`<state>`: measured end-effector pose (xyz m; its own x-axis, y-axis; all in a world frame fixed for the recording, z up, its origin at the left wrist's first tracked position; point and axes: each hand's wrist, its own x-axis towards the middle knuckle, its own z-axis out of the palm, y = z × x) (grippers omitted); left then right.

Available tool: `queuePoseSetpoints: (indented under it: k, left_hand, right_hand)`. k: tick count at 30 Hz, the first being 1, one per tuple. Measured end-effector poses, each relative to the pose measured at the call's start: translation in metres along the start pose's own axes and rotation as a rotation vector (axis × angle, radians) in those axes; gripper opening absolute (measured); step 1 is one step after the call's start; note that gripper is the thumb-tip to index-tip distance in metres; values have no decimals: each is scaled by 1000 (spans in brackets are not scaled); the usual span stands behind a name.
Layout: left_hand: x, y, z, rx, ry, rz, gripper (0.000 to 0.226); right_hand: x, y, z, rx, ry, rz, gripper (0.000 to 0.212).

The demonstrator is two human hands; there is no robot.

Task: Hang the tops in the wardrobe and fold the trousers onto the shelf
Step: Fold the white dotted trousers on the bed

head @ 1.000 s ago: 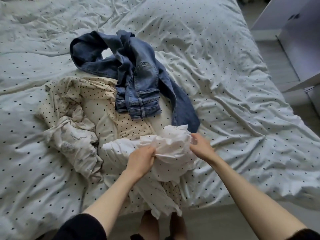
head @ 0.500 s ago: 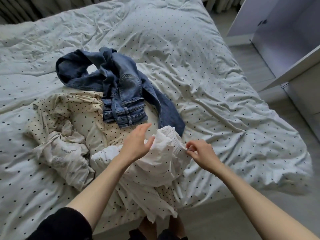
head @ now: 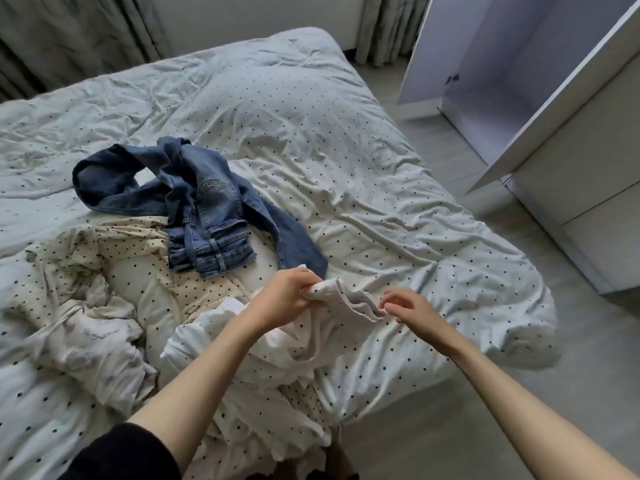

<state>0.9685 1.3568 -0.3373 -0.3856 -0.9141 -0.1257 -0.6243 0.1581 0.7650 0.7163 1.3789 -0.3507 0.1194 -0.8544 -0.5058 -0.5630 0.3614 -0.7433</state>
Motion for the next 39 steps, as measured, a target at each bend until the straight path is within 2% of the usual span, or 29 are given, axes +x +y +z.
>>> queuePoseSetpoints:
  k: [2,6,8,9,13,16,18,20,23,27,32,36,39]
  left_hand:
    - [-7,6,4,56,29,118,15]
    - [-20,15,10,54,50,100,16]
    - [-23,17,10,28,73,92,10]
    - [-24,19,8,12,94,95,8]
    - [-22,28,1,13,123,23,17]
    - [-5,46,-13,40,168,36,9]
    - [18,67,-30,70,245,55,18]
    - [45,99,-49,59,320,100,30]
    - [86,155,-74,81,404,192,29]
    - [135,240,-74,182,421,253,21]
    - [183,348,-43,236,439,270,23]
    - [224,439,3,125,436,319,18]
    - [255,505,50,0,350,351,21]
  right_hand:
    - [-2,-7,-7,142,-40,47,8]
    - [-8,-28,-7,12,-344,-55,38]
    - [-11,-37,-2,58,-429,-55,32]
    - [-13,-40,0,64,-420,-62,28]
    - [-19,-49,4,-38,-300,-147,14]
    - [-24,-59,-15,-45,-136,-107,16]
    - [-28,-65,-49,150,92,9,21]
    - [-35,-69,-98,467,322,163,20]
    - [-53,-79,-176,833,516,240,21]
    - [-104,-108,-267,923,723,168,25]
    - [-164,-123,-368,955,883,50,29]
    - [-203,-96,-458,1052,1013,-56,27]
    - [-236,-61,-521,1091,1126,-145,26]
